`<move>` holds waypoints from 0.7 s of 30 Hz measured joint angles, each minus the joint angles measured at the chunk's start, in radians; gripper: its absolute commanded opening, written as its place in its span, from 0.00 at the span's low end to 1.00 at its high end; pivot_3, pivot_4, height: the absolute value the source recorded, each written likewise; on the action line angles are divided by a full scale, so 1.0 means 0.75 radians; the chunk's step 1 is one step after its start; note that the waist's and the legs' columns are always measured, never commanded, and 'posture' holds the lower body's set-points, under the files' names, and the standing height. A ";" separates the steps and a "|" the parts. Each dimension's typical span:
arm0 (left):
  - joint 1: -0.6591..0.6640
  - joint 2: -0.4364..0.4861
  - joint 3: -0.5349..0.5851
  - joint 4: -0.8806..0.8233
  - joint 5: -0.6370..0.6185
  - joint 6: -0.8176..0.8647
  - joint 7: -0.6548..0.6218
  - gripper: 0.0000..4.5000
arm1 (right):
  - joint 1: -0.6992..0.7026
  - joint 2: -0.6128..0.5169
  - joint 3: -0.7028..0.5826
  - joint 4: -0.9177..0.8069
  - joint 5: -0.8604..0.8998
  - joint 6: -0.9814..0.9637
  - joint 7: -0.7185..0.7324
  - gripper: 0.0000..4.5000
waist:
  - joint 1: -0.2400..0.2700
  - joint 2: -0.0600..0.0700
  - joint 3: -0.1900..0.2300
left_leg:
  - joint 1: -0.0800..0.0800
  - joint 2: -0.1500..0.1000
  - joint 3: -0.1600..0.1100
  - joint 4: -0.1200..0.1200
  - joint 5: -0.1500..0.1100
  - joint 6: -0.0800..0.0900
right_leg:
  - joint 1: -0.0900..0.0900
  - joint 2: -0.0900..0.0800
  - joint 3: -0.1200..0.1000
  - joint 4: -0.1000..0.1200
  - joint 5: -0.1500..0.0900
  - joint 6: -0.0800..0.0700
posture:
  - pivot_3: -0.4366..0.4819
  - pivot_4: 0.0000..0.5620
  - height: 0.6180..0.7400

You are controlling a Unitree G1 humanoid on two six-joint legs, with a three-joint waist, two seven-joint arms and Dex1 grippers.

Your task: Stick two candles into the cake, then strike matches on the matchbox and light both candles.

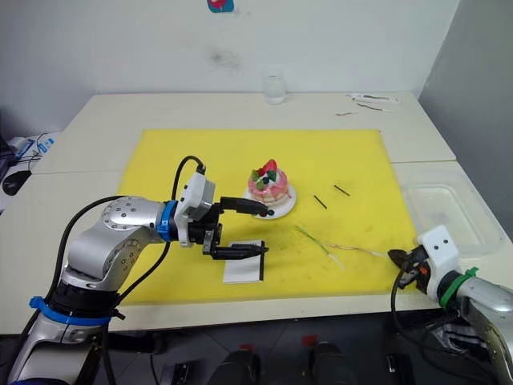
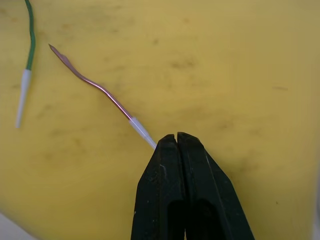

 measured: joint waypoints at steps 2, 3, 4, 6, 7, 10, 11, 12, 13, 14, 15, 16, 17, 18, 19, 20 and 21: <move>0.009 -0.006 0.000 0.008 0.005 -0.001 0.003 1.00 | -0.036 0.011 -0.018 -0.019 0.034 0.036 -0.018 0.01 | 0.000 0.000 0.000 | 0.000 0.000 0.000 0.000 0.000 0.000 | 0.000 0.000 0.000 0.000 0.000 0.000 | 0.48 0.27 1.00; 0.016 -0.009 0.001 0.014 0.006 -0.001 0.004 1.00 | -0.060 0.016 -0.027 -0.024 0.043 0.049 -0.031 0.01 | -0.001 0.000 0.000 | 0.000 0.000 0.000 0.000 0.000 0.000 | 0.000 0.000 0.000 0.000 0.000 0.000 | 0.48 0.27 1.00; 0.023 -0.011 0.001 0.016 0.006 -0.001 0.006 1.00 | -0.080 0.025 -0.039 -0.027 0.056 0.061 -0.043 0.01 | -0.001 0.000 0.000 | 0.000 0.000 0.000 0.000 0.000 0.000 | 0.000 0.000 0.000 0.000 0.000 0.000 | 0.48 0.27 1.00; 0.044 -0.016 0.001 0.017 0.006 -0.001 0.015 1.00 | -0.117 0.038 -0.069 -0.048 0.089 0.084 -0.064 0.01 | -0.001 0.000 0.000 | 0.000 0.000 0.000 0.000 0.000 0.000 | 0.000 0.000 0.000 0.000 0.000 0.000 | 0.48 0.27 1.00; 0.052 -0.016 0.001 0.018 0.007 -0.001 0.018 1.00 | -0.108 0.025 -0.080 -0.066 0.093 0.087 -0.057 0.01 | 0.000 0.000 0.000 | 0.000 0.000 -0.001 0.000 0.000 0.000 | 0.000 0.000 -0.001 0.000 0.000 0.000 | 0.48 0.27 1.00; 0.060 -0.014 0.002 0.020 0.009 -0.005 0.021 1.00 | -0.032 -0.030 -0.082 -0.071 0.082 0.040 0.011 0.01 | 0.007 0.000 0.000 | -0.002 -0.001 -0.002 -0.001 0.000 0.000 | 0.000 0.000 -0.002 -0.001 0.000 0.000 | 0.48 0.27 1.00; 0.061 -0.013 0.003 0.024 0.011 -0.009 0.021 1.00 | 0.004 -0.050 -0.081 -0.059 0.074 0.005 0.048 0.01 | 0.009 0.000 0.000 | -0.002 -0.001 -0.002 -0.001 0.000 0.000 | 0.000 0.000 -0.002 -0.002 0.000 0.000 | 0.48 0.27 1.00; 0.061 -0.014 0.003 0.031 0.013 -0.017 0.020 1.00 | 0.021 -0.064 -0.080 -0.039 0.063 -0.028 0.083 0.09 | 0.007 0.000 0.000 | -0.002 -0.001 -0.001 -0.001 0.000 0.000 | 0.000 0.000 -0.001 -0.002 0.000 0.000 | 0.48 0.27 1.00; 0.060 -0.014 0.002 0.036 0.017 -0.026 0.017 1.00 | 0.036 -0.081 -0.079 -0.008 0.051 -0.067 0.123 0.14 | 0.004 0.000 0.000 | -0.002 -0.001 0.000 -0.001 0.000 0.000 | 0.000 -0.001 -0.001 -0.003 0.000 0.000 | 0.48 0.27 1.00; 0.058 -0.014 0.002 0.039 0.023 -0.033 0.010 1.00 | 0.047 -0.099 -0.076 0.028 0.037 -0.108 0.164 0.20 | 0.003 0.000 0.000 | -0.002 -0.001 0.000 0.000 0.000 0.000 | 0.000 -0.001 -0.001 -0.003 0.000 0.000 | 0.48 0.27 1.00; 0.057 -0.014 0.000 0.041 0.030 -0.045 0.000 1.00 | 0.054 -0.115 -0.075 0.077 0.029 -0.151 0.208 0.29 | 0.002 0.000 0.000 | -0.001 -0.001 0.000 0.000 0.000 0.000 | 0.000 0.000 -0.001 -0.003 0.000 0.000 | 0.48 0.27 1.00; 0.056 -0.014 -0.002 0.042 0.034 -0.052 -0.005 1.00 | 0.057 -0.123 -0.072 0.115 0.020 -0.190 0.241 0.37 | 0.002 0.000 0.000 | -0.001 0.000 0.000 0.000 0.000 0.000 | 0.000 0.000 -0.001 -0.003 0.000 0.000 | 0.48 0.27 1.00; 0.055 -0.014 -0.004 0.042 0.036 -0.054 -0.009 1.00 | 0.061 -0.129 -0.070 0.146 0.007 -0.225 0.273 0.45 | 0.002 0.000 0.000 | -0.001 0.000 0.000 0.000 0.000 0.000 | 0.000 0.000 -0.001 -0.002 0.000 0.000 | 0.48 0.27 1.00; 0.054 -0.014 -0.010 0.042 0.039 -0.057 -0.016 1.00 | 0.065 -0.139 -0.062 0.190 -0.010 -0.273 0.313 0.53 | 0.001 0.000 0.000 | 0.000 0.000 0.000 0.000 0.000 0.000 | 0.000 0.001 -0.001 -0.002 0.000 0.000 | 0.48 0.27 1.00; 0.053 -0.015 -0.016 0.042 0.041 -0.059 -0.022 1.00 | 0.065 -0.145 -0.057 0.214 -0.019 -0.292 0.331 0.60 | 0.001 0.000 0.000 | 0.000 0.001 0.000 0.000 0.000 0.000 | 0.001 0.002 -0.001 -0.002 0.000 0.000 | 0.48 0.27 1.00; 0.052 -0.016 -0.027 0.042 0.046 -0.061 -0.032 1.00 | 0.065 -0.156 -0.046 0.269 -0.028 -0.337 0.372 0.68 | 0.000 0.000 0.000 | 0.000 0.001 0.000 0.000 0.000 0.000 | 0.001 0.002 -0.001 -0.002 0.000 0.000 | 0.48 0.27 1.00; 0.052 -0.019 -0.032 0.042 0.050 -0.062 -0.035 1.00 | 0.065 -0.159 -0.036 0.305 -0.038 -0.365 0.397 0.76 | 0.000 0.000 0.000 | 0.001 0.001 0.000 0.000 0.000 0.000 | 0.001 0.002 0.000 -0.002 0.000 0.000 | 0.48 0.27 1.00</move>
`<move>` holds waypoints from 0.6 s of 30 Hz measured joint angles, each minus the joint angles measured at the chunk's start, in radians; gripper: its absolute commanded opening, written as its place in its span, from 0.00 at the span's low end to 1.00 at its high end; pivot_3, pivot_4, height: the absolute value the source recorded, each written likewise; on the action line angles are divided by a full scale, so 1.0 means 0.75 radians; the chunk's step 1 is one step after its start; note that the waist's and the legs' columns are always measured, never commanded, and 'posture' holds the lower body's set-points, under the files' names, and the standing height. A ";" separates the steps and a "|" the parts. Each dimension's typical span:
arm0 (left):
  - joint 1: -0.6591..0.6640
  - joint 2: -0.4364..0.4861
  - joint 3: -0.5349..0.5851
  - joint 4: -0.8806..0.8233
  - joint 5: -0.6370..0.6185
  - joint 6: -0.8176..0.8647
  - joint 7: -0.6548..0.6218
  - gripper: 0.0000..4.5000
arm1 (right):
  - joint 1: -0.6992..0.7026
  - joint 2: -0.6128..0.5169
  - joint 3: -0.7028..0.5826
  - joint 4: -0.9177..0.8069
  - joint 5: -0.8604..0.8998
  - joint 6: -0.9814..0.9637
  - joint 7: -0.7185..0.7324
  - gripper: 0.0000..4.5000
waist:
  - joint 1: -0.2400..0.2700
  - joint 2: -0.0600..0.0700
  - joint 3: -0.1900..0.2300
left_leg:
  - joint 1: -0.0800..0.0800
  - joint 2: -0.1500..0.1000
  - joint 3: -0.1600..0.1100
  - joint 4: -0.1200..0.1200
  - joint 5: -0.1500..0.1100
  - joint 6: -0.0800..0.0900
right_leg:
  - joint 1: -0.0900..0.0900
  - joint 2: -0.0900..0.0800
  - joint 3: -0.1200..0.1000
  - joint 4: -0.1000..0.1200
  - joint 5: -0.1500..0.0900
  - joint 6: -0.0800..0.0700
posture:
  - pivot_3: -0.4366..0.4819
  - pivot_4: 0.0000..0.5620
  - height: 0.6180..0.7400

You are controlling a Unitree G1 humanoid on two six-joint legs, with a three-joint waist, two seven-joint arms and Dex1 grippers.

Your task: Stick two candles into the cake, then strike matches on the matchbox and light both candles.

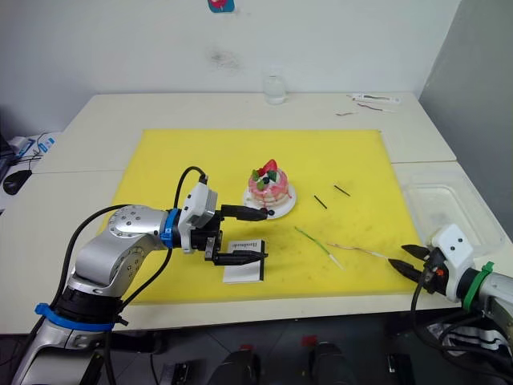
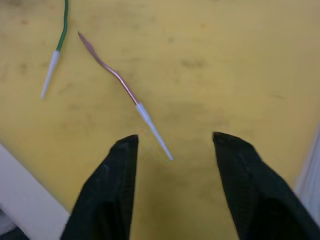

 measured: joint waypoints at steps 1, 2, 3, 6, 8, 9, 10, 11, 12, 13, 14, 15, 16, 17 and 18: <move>0.000 -0.002 -0.001 0.000 0.003 -0.002 -0.001 1.00 | -0.001 -0.003 0.012 0.029 -0.012 -0.025 0.022 0.84 | 0.000 0.000 0.000 | 0.000 0.000 0.000 0.000 0.000 0.000 | 0.000 0.000 0.000 0.000 0.000 0.000 | 0.48 0.27 1.00; -0.002 -0.006 -0.002 0.000 0.003 -0.004 -0.001 1.00 | -0.003 -0.007 0.023 0.063 -0.024 -0.049 0.053 0.84 | 0.000 0.000 0.000 | 0.000 0.000 0.000 0.000 0.000 0.000 | 0.000 0.000 0.000 0.000 0.000 0.000 | 0.48 0.27 1.00; -0.005 -0.007 -0.003 0.000 0.003 -0.006 -0.003 1.00 | -0.008 -0.015 0.034 0.097 -0.029 -0.071 0.086 0.84 | 0.000 0.000 0.000 | 0.000 0.000 0.000 0.000 0.000 0.000 | 0.000 0.000 0.000 0.000 0.000 0.000 | 0.48 0.27 1.00; -0.008 -0.009 -0.009 -0.001 0.003 -0.005 -0.007 1.00 | -0.042 -0.030 0.059 0.170 -0.034 -0.144 0.161 0.84 | -0.002 0.000 0.000 | 0.000 0.000 0.000 0.000 0.000 0.000 | 0.000 0.000 0.001 0.000 0.000 0.000 | 0.48 0.27 1.00; -0.008 -0.009 -0.014 -0.004 0.003 -0.005 -0.020 1.00 | -0.074 -0.031 0.077 0.222 -0.049 -0.197 0.192 0.84 | -0.001 0.000 0.000 | 0.000 0.000 0.000 0.000 0.000 0.000 | 0.000 0.000 0.001 0.001 0.000 0.000 | 0.48 0.27 1.00; -0.008 -0.009 -0.014 -0.005 0.003 -0.005 -0.025 1.00 | -0.086 -0.031 0.085 0.245 -0.058 -0.221 0.208 0.84 | -0.001 0.000 0.000 | 0.000 0.000 0.000 0.000 0.000 0.000 | 0.000 0.000 0.000 0.001 0.000 0.000 | 0.48 0.27 1.00; -0.008 -0.009 -0.015 -0.005 0.003 -0.005 -0.027 1.00 | -0.092 -0.031 0.090 0.258 -0.062 -0.236 0.214 0.84 | -0.001 0.000 0.000 | 0.000 0.000 -0.001 0.000 0.000 0.000 | 0.000 0.000 0.000 0.001 0.000 0.000 | 0.48 0.27 1.00; -0.008 -0.009 -0.016 -0.005 0.003 -0.006 -0.029 1.00 | -0.109 -0.031 0.104 0.281 -0.075 -0.254 0.227 0.80 | -0.001 0.000 0.000 | 0.000 0.000 0.000 0.000 0.000 0.000 | 0.000 0.000 0.000 0.001 0.000 0.000 | 0.48 0.27 1.00; -0.009 -0.009 -0.019 -0.006 0.003 -0.006 -0.030 1.00 | -0.141 -0.031 0.122 0.313 -0.084 -0.272 0.243 0.75 | -0.003 0.000 0.000 | 0.001 0.000 0.000 0.001 0.000 0.000 | 0.000 0.000 0.001 0.001 0.000 0.000 | 0.48 0.27 1.00; -0.011 -0.011 -0.021 -0.006 0.003 -0.006 -0.030 1.00 | -0.162 -0.031 0.129 0.333 -0.086 -0.286 0.250 0.70 | -0.004 0.000 0.000 | 0.001 0.000 0.001 0.001 0.000 0.000 | 0.000 0.000 0.001 0.001 0.000 0.000 | 0.48 0.27 1.00; -0.013 -0.011 -0.021 -0.006 0.003 -0.006 -0.030 1.00 | -0.184 -0.031 0.136 0.356 -0.089 -0.297 0.259 0.63 | -0.004 0.000 0.000 | 0.001 0.000 0.001 0.001 0.000 0.000 | 0.001 0.000 0.001 0.001 0.000 0.000 | 0.48 0.27 1.00; -0.016 -0.011 -0.021 -0.006 0.003 -0.006 -0.030 1.00 | -0.198 -0.032 0.143 0.374 -0.095 -0.311 0.268 0.54 | -0.003 0.000 0.000 | 0.001 0.000 0.000 0.002 0.000 0.000 | 0.001 0.000 0.001 0.002 0.000 0.000 | 0.48 0.27 1.00; -0.018 -0.011 -0.021 -0.006 0.003 -0.006 -0.030 1.00 | -0.202 -0.035 0.149 0.388 -0.102 -0.326 0.274 0.47 | -0.002 0.000 0.000 | 0.001 0.000 0.000 0.002 0.000 0.000 | 0.001 0.000 0.000 0.002 0.000 0.000 | 0.48 0.27 1.00; -0.019 -0.011 -0.021 -0.006 0.003 -0.006 -0.030 1.00 | -0.203 -0.037 0.153 0.398 -0.110 -0.339 0.282 0.47 | -0.002 0.000 0.000 | 0.001 0.000 0.000 0.002 0.000 0.000 | 0.001 0.000 0.000 0.002 0.000 -0.001 | 0.48 0.27 1.00; -0.019 -0.011 -0.021 -0.006 0.005 -0.006 -0.031 1.00 | -0.207 -0.039 0.157 0.410 -0.114 -0.353 0.292 0.47 | -0.002 0.000 0.000 | 0.001 0.000 -0.001 0.002 0.000 0.000 | 0.001 0.000 0.000 0.002 0.000 -0.001 | 0.48 0.27 1.00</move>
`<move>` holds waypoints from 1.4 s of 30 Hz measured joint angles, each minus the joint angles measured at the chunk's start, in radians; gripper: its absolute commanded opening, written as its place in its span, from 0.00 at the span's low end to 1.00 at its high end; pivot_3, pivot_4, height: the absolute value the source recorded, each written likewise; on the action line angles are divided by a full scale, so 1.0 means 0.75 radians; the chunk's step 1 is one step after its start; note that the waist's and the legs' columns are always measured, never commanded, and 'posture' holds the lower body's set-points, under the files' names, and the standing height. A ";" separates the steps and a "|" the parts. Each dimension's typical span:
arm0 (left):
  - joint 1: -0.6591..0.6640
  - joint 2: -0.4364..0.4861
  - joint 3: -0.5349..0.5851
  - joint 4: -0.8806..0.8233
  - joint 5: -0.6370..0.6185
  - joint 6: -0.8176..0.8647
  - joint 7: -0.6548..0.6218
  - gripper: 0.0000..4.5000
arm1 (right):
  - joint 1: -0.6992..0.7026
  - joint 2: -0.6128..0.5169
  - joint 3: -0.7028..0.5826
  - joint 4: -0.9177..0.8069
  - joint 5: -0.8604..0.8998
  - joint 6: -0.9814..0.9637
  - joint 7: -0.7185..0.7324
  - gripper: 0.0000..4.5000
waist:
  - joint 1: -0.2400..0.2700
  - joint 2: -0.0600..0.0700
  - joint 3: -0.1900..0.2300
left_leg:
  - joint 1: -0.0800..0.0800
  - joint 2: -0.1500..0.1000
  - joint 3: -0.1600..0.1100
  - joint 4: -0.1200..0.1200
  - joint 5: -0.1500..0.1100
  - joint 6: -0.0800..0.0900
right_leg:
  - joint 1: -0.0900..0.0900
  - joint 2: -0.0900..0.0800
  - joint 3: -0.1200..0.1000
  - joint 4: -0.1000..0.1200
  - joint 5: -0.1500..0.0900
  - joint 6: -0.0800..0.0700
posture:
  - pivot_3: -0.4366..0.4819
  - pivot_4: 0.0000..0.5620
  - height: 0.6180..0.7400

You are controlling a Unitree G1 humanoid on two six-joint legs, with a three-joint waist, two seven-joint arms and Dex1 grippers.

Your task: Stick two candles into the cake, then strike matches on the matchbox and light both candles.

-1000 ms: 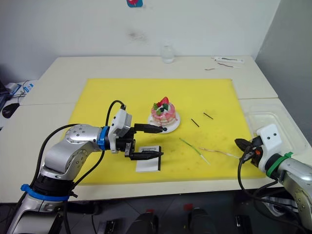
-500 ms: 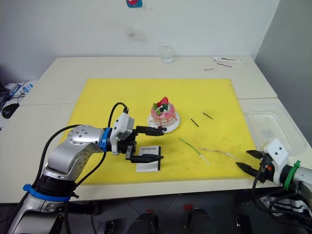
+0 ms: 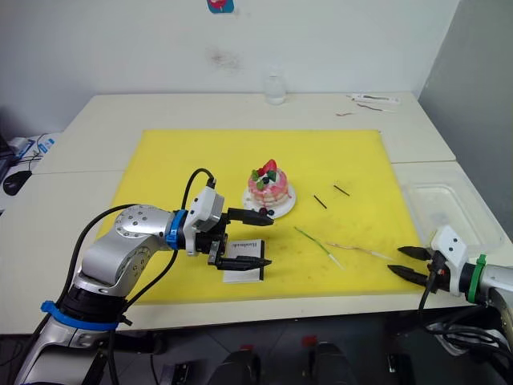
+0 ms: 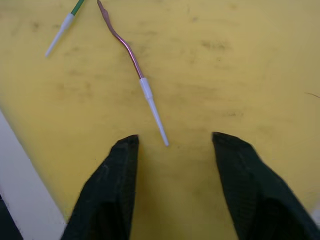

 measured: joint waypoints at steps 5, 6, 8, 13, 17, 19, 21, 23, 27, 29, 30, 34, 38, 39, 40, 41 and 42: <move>-0.002 0.000 0.000 0.000 0.007 -0.007 -0.001 1.00 | -0.009 -0.002 0.010 0.026 -0.021 -0.046 0.023 0.47 | 0.000 0.000 0.000 | 0.000 0.000 0.000 0.000 0.000 0.000 | 0.000 0.000 0.000 0.000 0.000 0.000 | 0.48 0.27 1.00; -0.002 0.000 0.000 0.000 0.007 -0.007 -0.001 1.00 | -0.009 -0.002 0.011 0.028 -0.023 -0.054 0.026 0.47 | 0.000 0.000 0.000 | 0.000 0.000 0.000 0.000 0.000 0.000 | 0.000 0.000 0.000 0.000 0.000 0.000 | 0.48 0.27 1.00; -0.002 0.000 0.000 0.000 0.007 -0.008 -0.001 1.00 | -0.012 -0.002 0.013 0.043 -0.025 -0.073 0.036 0.47 | 0.000 0.000 0.000 | 0.000 0.000 0.000 0.000 0.000 0.000 | 0.000 0.000 0.000 0.000 0.000 0.000 | 0.48 0.27 1.00; -0.003 0.000 0.000 0.000 0.007 -0.008 -0.001 1.00 | -0.016 -0.003 0.023 0.068 -0.026 -0.114 0.069 0.19 | 0.000 0.000 0.000 | 0.000 0.000 0.000 0.001 0.000 0.000 | 0.000 0.000 0.000 0.000 0.000 0.000 | 0.48 0.27 1.00; -0.009 0.000 0.000 0.000 0.007 -0.008 0.000 1.00 | -0.024 -0.003 0.029 0.090 -0.026 -0.135 0.092 0.01 | 0.000 0.000 0.000 | 0.000 0.000 0.000 0.003 0.000 0.000 | 0.001 0.000 0.000 0.001 0.000 0.000 | 0.48 0.27 1.00; -0.013 0.000 0.000 0.000 0.007 -0.008 0.000 1.00 | -0.032 -0.003 0.032 0.109 -0.026 -0.147 0.097 0.01 | 0.000 0.000 0.000 | 0.000 0.000 0.000 0.005 0.000 0.000 | 0.002 0.000 0.000 0.001 0.000 0.000 | 0.48 0.27 1.00; -0.013 0.000 0.000 0.000 0.007 -0.008 0.000 1.00 | -0.041 -0.003 0.041 0.127 -0.026 -0.161 0.100 0.01 | 0.000 0.000 0.000 | 0.001 0.000 0.000 0.006 0.000 0.000 | 0.003 0.000 0.000 0.001 0.000 0.001 | 0.48 0.27 1.00; -0.013 0.000 0.000 0.000 0.007 -0.008 0.000 1.00 | -0.044 -0.003 0.042 0.139 -0.025 -0.173 0.106 0.01 | 0.000 0.000 0.000 | 0.002 0.000 0.000 0.006 0.000 0.000 | 0.004 0.000 0.000 0.001 0.000 0.001 | 0.48 0.27 1.00; -0.013 0.000 0.000 0.000 0.008 -0.008 0.000 1.00 | -0.046 -0.002 0.041 0.145 -0.020 -0.173 0.110 0.01 | 0.000 0.000 0.000 | 0.002 0.000 0.000 0.007 0.000 0.000 | 0.005 0.000 0.000 0.001 0.000 0.001 | 0.48 0.27 1.00; -0.013 0.000 0.000 0.000 0.008 -0.008 0.000 1.00 | -0.042 -0.002 0.039 0.144 -0.015 -0.171 0.111 0.01 | 0.000 0.000 0.000 | 0.002 0.000 -0.001 0.007 0.000 0.000 | 0.005 0.000 0.000 0.001 0.000 0.001 | 0.48 0.27 1.00; -0.013 0.000 0.000 0.000 0.008 -0.008 0.000 1.00 | -0.040 -0.002 0.039 0.144 -0.015 -0.172 0.111 0.01 | 0.000 0.000 0.000 | 0.002 0.000 -0.001 0.007 0.000 0.000 | 0.005 0.000 0.000 0.001 0.000 0.001 | 0.48 0.27 1.00; -0.013 0.000 -0.001 0.000 0.010 -0.014 0.000 1.00 | -0.035 -0.002 0.037 0.141 -0.015 -0.177 0.108 0.09 | 0.000 0.000 0.000 | 0.002 0.000 -0.001 0.006 0.000 0.000 | 0.005 0.000 0.000 0.001 0.000 0.001 | 0.48 0.27 1.00; -0.013 -0.001 -0.001 0.000 0.012 -0.015 -0.001 1.00 | -0.035 -0.002 0.036 0.141 -0.019 -0.186 0.096 0.35 | 0.000 0.000 0.000 | 0.002 0.000 -0.001 0.006 0.000 0.000 | 0.005 0.000 0.000 0.001 0.000 0.001 | 0.48 0.27 1.00; -0.013 -0.001 -0.001 0.000 0.012 -0.015 -0.001 1.00 | -0.035 -0.002 0.035 0.141 -0.020 -0.187 0.093 0.35 | 0.000 0.000 0.000 | 0.002 0.000 -0.001 0.006 0.000 0.000 | 0.005 0.000 0.000 0.001 0.000 0.001 | 0.48 0.27 1.00; -0.013 -0.001 -0.001 0.000 0.012 -0.015 -0.001 1.00 | -0.034 -0.002 0.033 0.141 -0.020 -0.187 0.093 0.35 | 0.000 0.000 0.000 | 0.002 0.000 -0.001 0.006 0.000 0.000 | 0.005 0.000 0.000 0.001 0.000 0.001 | 0.48 0.27 1.00; -0.013 -0.001 -0.001 0.000 0.012 -0.015 -0.001 1.00 | -0.033 -0.002 0.033 0.141 -0.020 -0.187 0.093 0.35 | 0.000 0.000 0.000 | 0.002 0.000 -0.001 0.006 0.000 0.000 | 0.005 0.000 0.000 0.001 0.000 0.001 | 0.48 0.27 1.00; -0.013 -0.001 -0.001 0.000 0.013 -0.015 -0.001 1.00 | -0.032 -0.002 0.033 0.139 -0.020 -0.187 0.093 0.35 | 0.000 0.000 0.000 | 0.002 0.000 -0.001 0.006 0.000 0.000 | 0.005 0.000 0.000 0.001 0.000 0.001 | 0.48 0.27 1.00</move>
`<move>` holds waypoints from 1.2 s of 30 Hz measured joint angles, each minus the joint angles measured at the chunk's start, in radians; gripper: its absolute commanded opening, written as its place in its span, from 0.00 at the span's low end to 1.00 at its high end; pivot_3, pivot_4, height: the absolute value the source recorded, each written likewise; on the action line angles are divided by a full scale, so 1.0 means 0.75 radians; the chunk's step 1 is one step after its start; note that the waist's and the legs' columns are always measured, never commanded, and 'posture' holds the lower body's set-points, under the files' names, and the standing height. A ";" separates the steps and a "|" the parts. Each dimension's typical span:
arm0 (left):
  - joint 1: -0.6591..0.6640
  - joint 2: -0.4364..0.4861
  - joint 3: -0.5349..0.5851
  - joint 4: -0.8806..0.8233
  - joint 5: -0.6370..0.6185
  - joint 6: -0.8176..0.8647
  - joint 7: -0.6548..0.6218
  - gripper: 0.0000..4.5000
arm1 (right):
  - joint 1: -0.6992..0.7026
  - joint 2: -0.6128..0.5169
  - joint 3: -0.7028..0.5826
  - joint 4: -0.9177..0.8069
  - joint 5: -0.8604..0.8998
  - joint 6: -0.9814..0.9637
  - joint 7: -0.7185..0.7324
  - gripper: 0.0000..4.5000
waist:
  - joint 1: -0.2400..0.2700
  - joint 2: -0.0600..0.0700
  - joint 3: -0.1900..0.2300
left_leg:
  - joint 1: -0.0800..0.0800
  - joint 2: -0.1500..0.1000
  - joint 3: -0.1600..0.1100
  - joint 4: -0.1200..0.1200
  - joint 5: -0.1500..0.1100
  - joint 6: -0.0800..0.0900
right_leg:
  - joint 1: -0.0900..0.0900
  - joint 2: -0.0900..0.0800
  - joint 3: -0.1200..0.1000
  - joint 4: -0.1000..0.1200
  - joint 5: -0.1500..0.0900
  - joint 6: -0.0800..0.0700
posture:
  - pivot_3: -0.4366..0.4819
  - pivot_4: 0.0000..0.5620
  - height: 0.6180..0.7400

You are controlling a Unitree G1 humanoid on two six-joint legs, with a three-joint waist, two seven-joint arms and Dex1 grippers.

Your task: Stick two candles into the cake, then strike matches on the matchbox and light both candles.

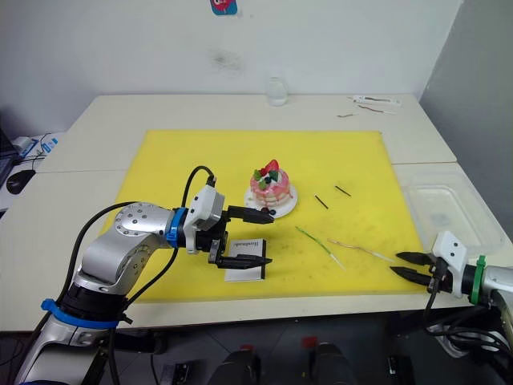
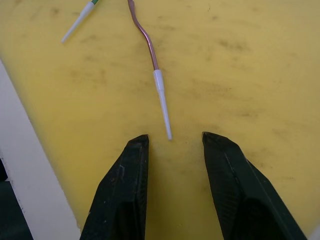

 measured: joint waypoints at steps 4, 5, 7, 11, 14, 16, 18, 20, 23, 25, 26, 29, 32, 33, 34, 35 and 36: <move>0.000 0.000 0.000 0.000 0.000 0.000 0.000 1.00 | 0.000 0.000 0.000 -0.024 0.001 0.022 -0.003 0.35 | 0.000 0.000 0.000 | 0.000 0.000 0.000 0.000 0.000 0.000 | 0.000 0.000 0.000 0.000 0.000 0.000 | 0.48 0.27 1.00; 0.000 0.000 0.000 0.000 0.000 0.000 0.000 1.00 | 0.000 0.000 0.001 -0.031 0.001 0.030 -0.003 0.35 | 0.000 0.000 0.000 | 0.000 0.000 0.000 0.000 0.000 0.000 | 0.000 0.000 0.000 0.000 0.000 0.000 | 0.48 0.27 1.00; 0.000 0.000 0.000 0.000 0.000 0.000 0.000 1.00 | 0.000 0.001 0.001 -0.041 0.003 0.047 -0.005 0.35 | 0.000 0.000 0.000 | 0.000 0.000 0.000 0.000 0.000 0.000 | 0.000 0.000 0.000 0.000 0.000 0.000 | 0.48 0.27 1.00; 0.000 0.000 0.000 0.000 0.000 0.000 0.001 1.00 | -0.005 0.012 0.008 -0.075 0.004 0.080 -0.011 0.35 | -0.002 0.000 0.000 | 0.000 0.000 0.000 0.000 0.000 0.000 | 0.000 0.000 0.000 0.000 0.000 0.000 | 0.48 0.27 1.00; 0.000 0.000 0.000 0.000 0.000 0.000 0.001 1.00 | -0.008 0.016 0.010 -0.096 0.008 0.108 -0.012 0.35 | -0.002 0.000 0.000 | 0.000 0.000 0.000 0.000 0.000 0.000 | -0.001 0.000 0.000 0.000 0.000 0.000 | 0.48 0.27 1.00; 0.000 0.000 0.000 0.000 0.000 0.000 0.001 1.00 | -0.009 0.021 0.010 -0.114 0.011 0.129 -0.013 0.35 | -0.002 0.000 0.000 | 0.000 0.000 0.000 0.000 0.000 0.000 | -0.001 0.000 0.000 0.000 0.000 0.000 | 0.48 0.27 1.00; 0.000 0.000 0.000 0.000 0.000 0.000 0.001 1.00 | -0.011 0.025 0.012 -0.131 0.016 0.144 -0.013 0.26 | -0.002 0.000 0.000 | 0.000 0.000 0.000 0.000 0.000 0.000 | -0.001 0.000 0.000 0.000 0.000 0.000 | 0.48 0.27 1.00; 0.000 0.000 0.000 0.000 0.000 0.000 0.002 1.00 | -0.012 0.027 0.016 -0.141 0.023 0.157 -0.012 0.15 | -0.002 0.000 0.000 | 0.000 0.000 0.000 0.000 0.000 0.000 | -0.001 0.000 0.000 0.000 0.000 0.000 | 0.48 0.27 1.00; 0.000 0.000 0.000 0.000 0.000 0.001 0.002 1.00 | -0.013 0.028 0.023 -0.142 0.024 0.165 -0.013 0.01 | -0.001 0.000 0.000 | 0.000 0.000 0.000 0.000 0.000 0.000 | -0.001 0.000 0.000 0.000 0.000 0.000 | 0.48 0.27 1.00; 0.000 0.000 0.000 0.000 0.000 0.001 0.002 1.00 | -0.014 0.028 0.023 -0.142 0.023 0.166 -0.019 0.01 | -0.001 0.000 0.000 | 0.000 0.000 0.000 0.000 0.000 0.000 | -0.001 0.000 0.000 0.000 0.000 0.000 | 0.48 0.27 1.00; 0.000 0.000 0.000 0.000 0.000 0.001 0.003 1.00 | -0.014 0.028 0.024 -0.142 0.023 0.166 -0.023 0.01 | -0.001 0.000 0.000 | 0.000 0.000 0.000 0.000 0.000 0.000 | -0.001 0.000 0.000 0.000 0.000 0.000 | 0.48 0.27 1.00; 0.000 0.000 0.000 0.000 0.000 0.001 0.003 1.00 | -0.014 0.028 0.024 -0.142 0.023 0.165 -0.028 0.01 | -0.001 0.000 0.000 | 0.000 0.000 0.000 0.000 0.000 0.000 | -0.001 0.000 0.000 0.000 0.000 0.000 | 0.48 0.27 1.00; 0.000 0.000 0.000 0.000 0.000 0.001 0.004 1.00 | -0.014 0.028 0.023 -0.142 0.027 0.171 -0.033 0.01 | -0.001 0.000 0.000 | 0.000 0.000 0.000 0.000 0.000 0.000 | -0.001 0.000 0.000 0.000 0.000 0.000 | 0.48 0.27 1.00; 0.000 0.000 0.000 0.000 0.000 0.001 0.004 1.00 | -0.014 0.028 0.019 -0.143 0.038 0.181 -0.036 0.01 | -0.001 0.000 0.000 | 0.000 0.000 0.000 0.000 0.000 0.000 | -0.001 0.000 0.000 0.000 0.000 0.000 | 0.48 0.27 1.00; 0.000 0.000 0.000 0.000 0.000 0.002 0.004 1.00 | -0.014 0.036 0.007 -0.149 0.055 0.201 -0.044 0.01 | -0.001 0.000 0.000 | 0.000 0.000 0.000 0.000 0.000 0.000 | -0.001 0.000 0.000 0.000 0.000 0.000 | 0.48 0.27 1.00; 0.000 0.000 0.000 0.000 0.000 0.002 0.004 1.00 | -0.014 0.042 -0.004 -0.157 0.065 0.213 -0.054 0.01 | -0.001 0.000 0.000 | 0.000 0.000 0.000 0.000 0.000 0.000 | -0.001 0.000 0.000 0.000 0.000 0.000 | 0.48 0.27 1.00; 0.000 0.000 0.000 0.000 -0.002 0.012 0.005 1.00 | -0.014 0.053 -0.028 -0.181 0.101 0.254 -0.077 0.01 | -0.001 0.000 0.000 | 0.000 0.000 0.000 0.000 0.000 0.000 | -0.001 0.000 0.001 0.000 0.000 0.000 | 0.48 0.27 1.00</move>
